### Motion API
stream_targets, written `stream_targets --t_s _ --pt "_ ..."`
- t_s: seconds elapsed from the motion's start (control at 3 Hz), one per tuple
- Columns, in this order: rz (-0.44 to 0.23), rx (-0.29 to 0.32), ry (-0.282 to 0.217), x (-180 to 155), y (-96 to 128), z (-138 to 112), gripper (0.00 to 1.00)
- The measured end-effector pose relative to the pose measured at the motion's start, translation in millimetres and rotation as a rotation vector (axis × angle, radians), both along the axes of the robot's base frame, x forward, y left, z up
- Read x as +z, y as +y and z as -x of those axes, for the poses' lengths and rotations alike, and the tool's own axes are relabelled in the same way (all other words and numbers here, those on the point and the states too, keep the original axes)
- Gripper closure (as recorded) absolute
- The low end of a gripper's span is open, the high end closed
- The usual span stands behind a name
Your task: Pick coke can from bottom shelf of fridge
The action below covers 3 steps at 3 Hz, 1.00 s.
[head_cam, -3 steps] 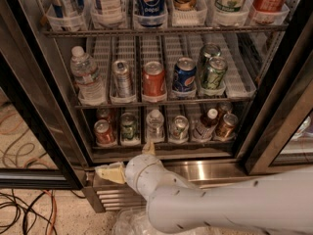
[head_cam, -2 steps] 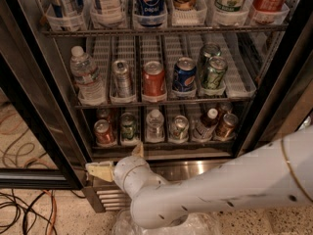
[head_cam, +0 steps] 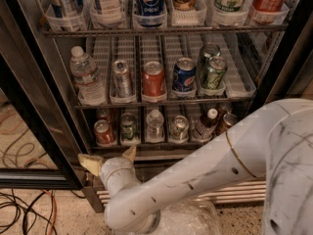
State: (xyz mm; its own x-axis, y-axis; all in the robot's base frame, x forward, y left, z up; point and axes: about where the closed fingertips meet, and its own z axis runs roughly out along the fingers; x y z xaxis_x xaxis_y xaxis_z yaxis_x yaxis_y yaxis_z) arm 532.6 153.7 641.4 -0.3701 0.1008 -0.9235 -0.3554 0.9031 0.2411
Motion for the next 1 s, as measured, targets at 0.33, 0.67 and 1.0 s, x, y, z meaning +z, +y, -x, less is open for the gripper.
stream_targets --t_s 0.33,0.67,1.0 --pt "0.002 -0.114 -0.009 5.9 -1.1 -1.8 0.0" --pt "0.035 -0.196 -0.011 10.7 -0.5 1.4 0.0" --pt "0.083 -0.234 -0.017 14.3 3.3 7.8 0.0"
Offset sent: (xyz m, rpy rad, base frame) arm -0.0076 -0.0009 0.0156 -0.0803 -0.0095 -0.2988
